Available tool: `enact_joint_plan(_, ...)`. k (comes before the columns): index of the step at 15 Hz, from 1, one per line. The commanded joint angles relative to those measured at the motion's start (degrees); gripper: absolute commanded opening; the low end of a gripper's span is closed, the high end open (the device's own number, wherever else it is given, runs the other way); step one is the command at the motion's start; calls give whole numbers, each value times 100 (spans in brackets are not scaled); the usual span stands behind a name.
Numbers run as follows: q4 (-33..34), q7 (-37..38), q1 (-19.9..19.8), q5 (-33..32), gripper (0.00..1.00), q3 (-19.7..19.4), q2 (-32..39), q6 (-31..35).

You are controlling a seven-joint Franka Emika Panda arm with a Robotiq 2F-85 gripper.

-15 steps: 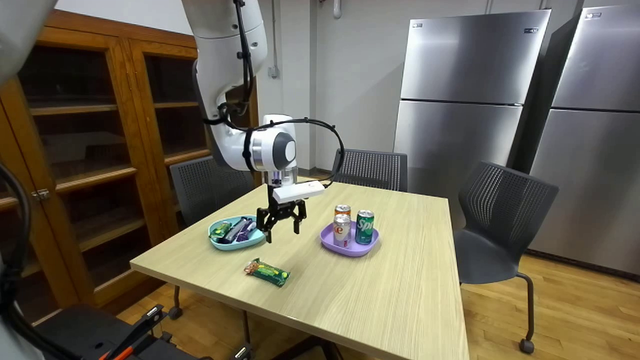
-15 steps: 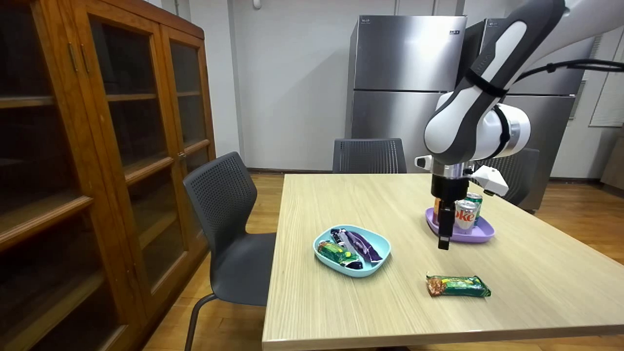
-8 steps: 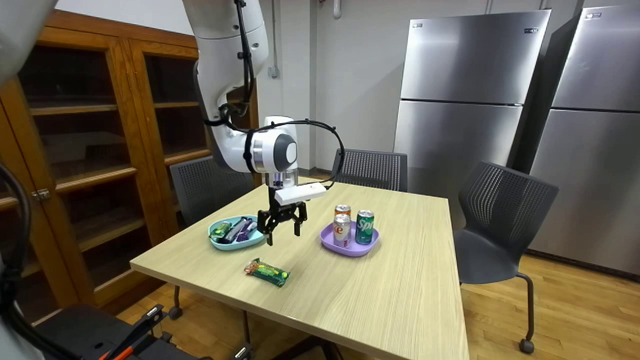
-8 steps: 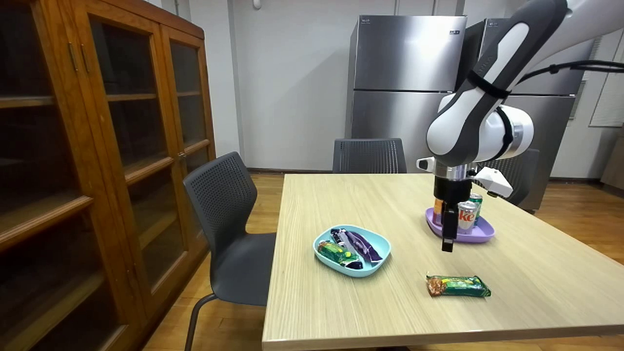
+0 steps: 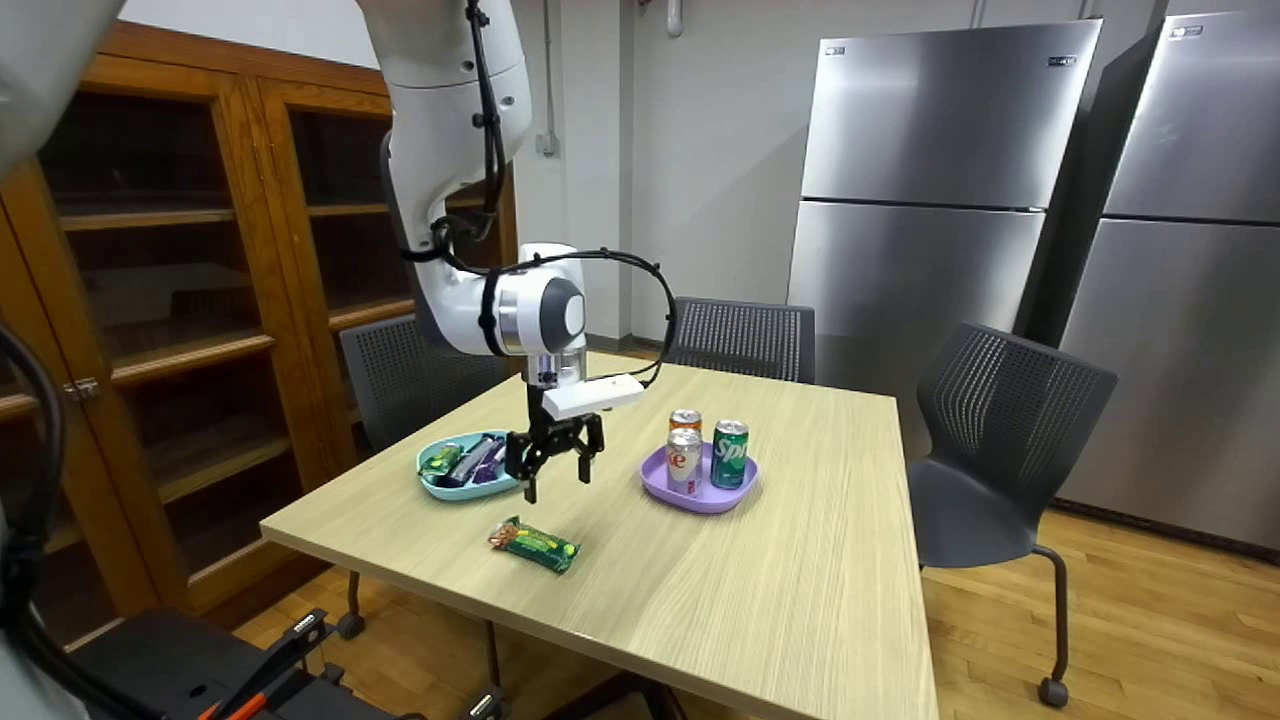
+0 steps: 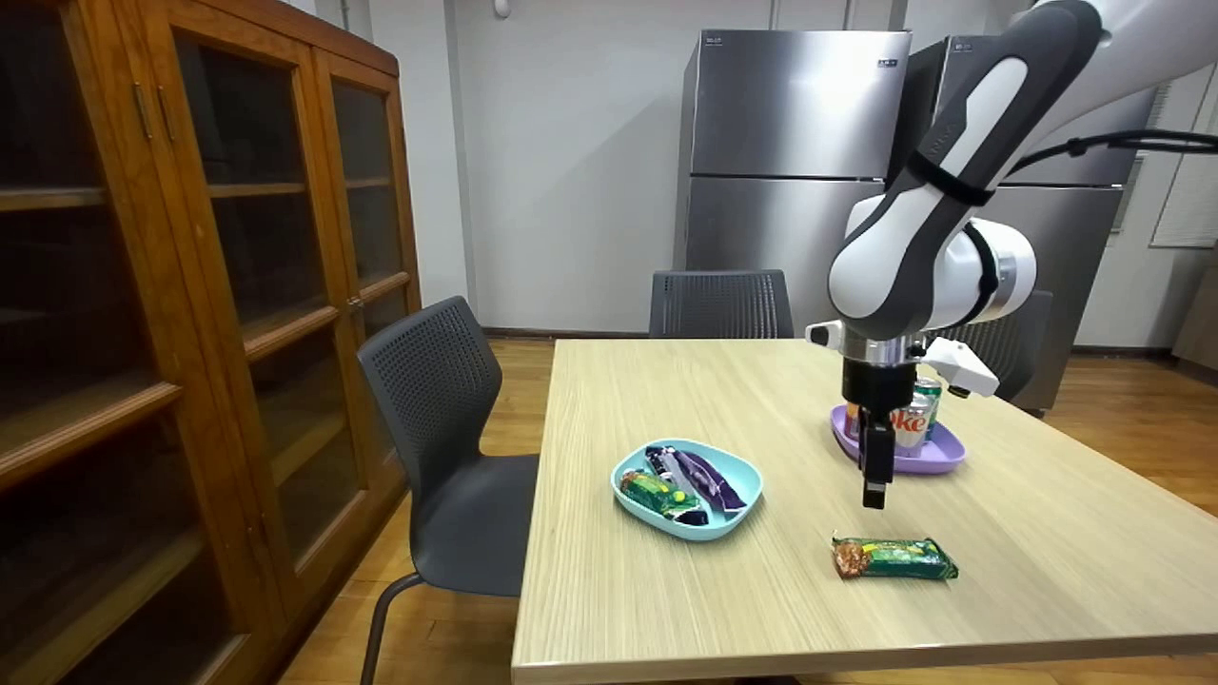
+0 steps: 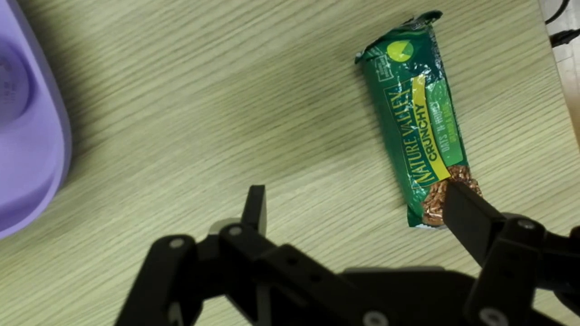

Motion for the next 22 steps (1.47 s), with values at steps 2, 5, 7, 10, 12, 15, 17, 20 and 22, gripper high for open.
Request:
enact_joint_plan(2, -337, -341, 100, -440, 100, -89, -175, 117)
enact_joint_plan(5, -556, -472, 119, -691, 100, -115, -220, 162)
enact_joint_plan(7, -688, -566, 126, -808, 100, -126, -219, 199)
enact_joint_plan(10, -869, -676, 138, -911, 100, -125, -222, 246)
enact_joint_plan(12, -945, -729, 175, -992, 100, -147, -209, 279)
enact_joint_plan(15, -998, -673, 275, -1108, 100, -214, -165, 351)
enact_joint_plan(17, -1001, -623, 353, -1177, 100, -274, -136, 418)
enact_joint_plan(20, -980, -572, 463, -1292, 100, -365, -98, 488)
enact_joint_plan(22, -951, -553, 504, -1317, 100, -400, -61, 523)
